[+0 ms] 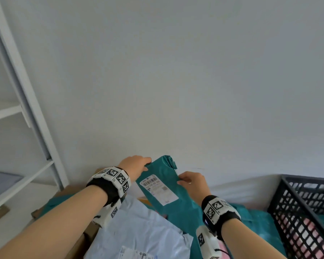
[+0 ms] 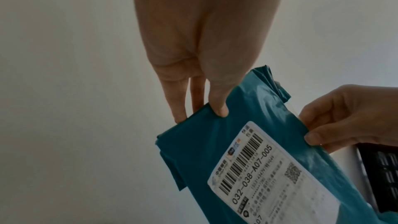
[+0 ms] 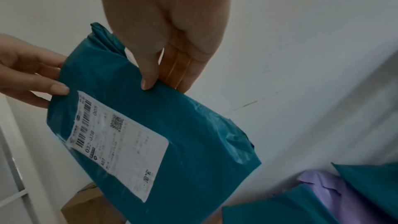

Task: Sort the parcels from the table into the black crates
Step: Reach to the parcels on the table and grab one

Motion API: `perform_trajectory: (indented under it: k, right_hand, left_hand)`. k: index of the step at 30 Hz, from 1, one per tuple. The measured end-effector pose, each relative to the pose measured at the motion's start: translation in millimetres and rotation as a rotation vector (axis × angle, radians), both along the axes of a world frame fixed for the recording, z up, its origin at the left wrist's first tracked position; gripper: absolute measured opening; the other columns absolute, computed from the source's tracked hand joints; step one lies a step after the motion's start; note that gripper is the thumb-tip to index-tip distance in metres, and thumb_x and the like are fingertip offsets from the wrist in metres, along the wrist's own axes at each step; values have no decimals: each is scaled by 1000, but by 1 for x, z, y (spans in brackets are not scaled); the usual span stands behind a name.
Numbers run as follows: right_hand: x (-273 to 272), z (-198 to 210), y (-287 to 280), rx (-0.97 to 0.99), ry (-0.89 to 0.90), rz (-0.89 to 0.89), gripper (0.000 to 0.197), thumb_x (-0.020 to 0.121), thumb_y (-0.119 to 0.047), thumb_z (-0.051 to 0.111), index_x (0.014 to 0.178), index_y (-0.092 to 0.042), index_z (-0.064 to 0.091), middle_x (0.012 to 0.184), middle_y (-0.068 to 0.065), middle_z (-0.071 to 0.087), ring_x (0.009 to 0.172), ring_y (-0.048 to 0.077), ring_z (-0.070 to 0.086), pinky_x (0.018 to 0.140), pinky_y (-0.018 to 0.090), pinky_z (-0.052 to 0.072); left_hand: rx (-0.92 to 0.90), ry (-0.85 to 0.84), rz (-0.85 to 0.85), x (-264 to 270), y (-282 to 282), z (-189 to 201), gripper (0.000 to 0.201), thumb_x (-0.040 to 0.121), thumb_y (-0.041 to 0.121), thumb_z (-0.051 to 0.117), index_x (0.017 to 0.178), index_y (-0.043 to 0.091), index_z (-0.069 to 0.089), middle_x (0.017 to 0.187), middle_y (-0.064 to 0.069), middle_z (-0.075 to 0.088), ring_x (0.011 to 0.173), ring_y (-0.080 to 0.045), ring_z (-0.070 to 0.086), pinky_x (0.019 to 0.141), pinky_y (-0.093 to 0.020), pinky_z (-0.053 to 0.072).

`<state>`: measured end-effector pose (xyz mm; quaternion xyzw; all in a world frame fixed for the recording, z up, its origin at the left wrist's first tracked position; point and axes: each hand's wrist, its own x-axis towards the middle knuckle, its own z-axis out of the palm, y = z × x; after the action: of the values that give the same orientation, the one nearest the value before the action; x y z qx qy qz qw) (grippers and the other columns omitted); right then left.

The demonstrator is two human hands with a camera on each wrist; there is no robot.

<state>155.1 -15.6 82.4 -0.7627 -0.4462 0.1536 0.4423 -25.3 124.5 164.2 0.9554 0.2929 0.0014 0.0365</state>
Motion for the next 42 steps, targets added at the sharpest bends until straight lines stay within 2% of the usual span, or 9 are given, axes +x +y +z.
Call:
perform_trajectory:
  k: [8,16,18,21,24,29,33,38,42]
  right_hand:
    - [-11,10,12,0,-39,91,26,82,-11,70,108,-15,68,96,-4,68,88,11,62,75,11,45]
    - [-18,12,15,-22,-66,95,17,87,-13,64,96,-25,54,91,-9,63,88,14,61,79,24,51]
    - [-18,14,15,-6,-62,69,16,88,-14,63,95,-24,54,91,-9,63,88,15,61,78,25,50]
    - [-13,17,15,56,31,30,15,87,-10,63,95,-20,56,94,-3,66,88,16,63,79,29,53]
    - [-7,22,12,145,188,-12,15,86,-4,65,93,-16,59,94,1,69,89,19,67,79,34,56]
    - [-2,36,7,251,400,-1,15,87,3,62,92,-11,60,93,6,71,84,19,70,71,26,58]
    - [-1,48,3,305,504,8,17,86,2,64,100,-7,62,92,8,73,85,24,70,75,32,58]
    - [1,60,2,345,540,-10,24,85,-1,66,106,-10,58,90,10,74,81,24,72,69,32,59]
    - [1,65,8,331,418,-26,47,86,2,64,119,-26,46,99,8,69,89,21,68,72,32,59]
  left_hand:
    - [61,-21,-20,-9,9,22,18,100,25,43,109,15,55,99,-10,58,87,-27,59,74,-37,47]
    - [17,-87,-16,-10,17,23,19,99,25,45,112,17,56,117,-6,53,94,-24,58,82,-37,49]
    - [-47,-212,12,-8,17,19,22,98,22,47,118,23,55,135,-5,47,110,-23,54,93,-38,47]
    - [-157,-379,78,-5,17,15,59,94,17,55,144,35,28,158,-1,13,142,-24,25,113,-39,28]
    - [-260,-467,133,-3,15,9,85,89,18,63,151,26,6,159,-4,10,145,-21,18,117,-36,22]
    - [-495,-448,223,-2,11,-8,93,86,18,68,151,18,3,149,-13,34,135,-25,38,109,-33,33]
    - [-641,-523,186,1,10,-20,85,82,14,71,147,22,17,119,-7,60,108,-22,60,97,-42,49]
    - [-817,-667,192,4,6,-19,81,82,2,69,133,45,24,111,-9,61,104,-25,60,78,-50,57]
    - [-806,-715,180,6,7,-17,89,81,0,69,137,50,22,108,-10,60,103,-27,60,76,-52,57]
